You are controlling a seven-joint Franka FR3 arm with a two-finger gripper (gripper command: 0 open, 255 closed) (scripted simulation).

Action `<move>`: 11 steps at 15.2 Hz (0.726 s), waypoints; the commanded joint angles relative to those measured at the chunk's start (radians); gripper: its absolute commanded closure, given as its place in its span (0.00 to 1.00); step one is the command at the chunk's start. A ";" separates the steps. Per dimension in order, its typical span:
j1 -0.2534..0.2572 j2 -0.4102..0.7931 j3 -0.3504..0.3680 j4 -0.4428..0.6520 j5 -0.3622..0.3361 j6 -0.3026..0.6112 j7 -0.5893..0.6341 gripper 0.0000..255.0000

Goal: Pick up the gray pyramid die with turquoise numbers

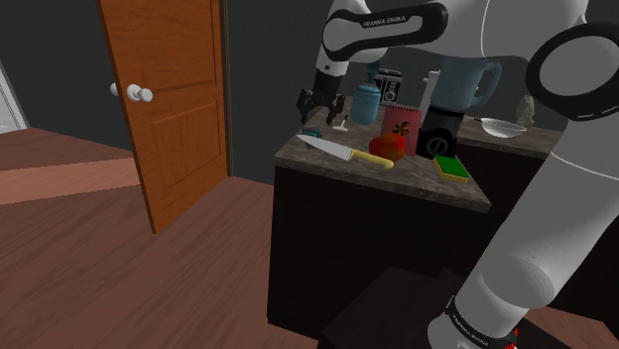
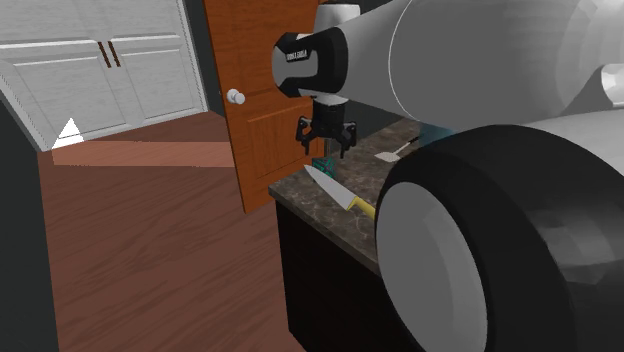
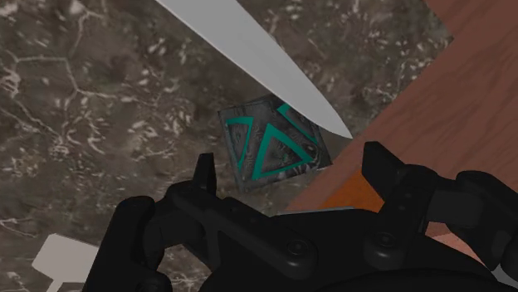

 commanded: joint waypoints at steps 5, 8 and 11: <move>0.001 0.012 0.001 -0.061 0.001 0.076 0.002 0.00; 0.001 0.012 0.001 -0.068 0.001 0.084 0.002 0.00; 0.001 0.013 0.001 -0.068 0.001 0.084 0.002 1.00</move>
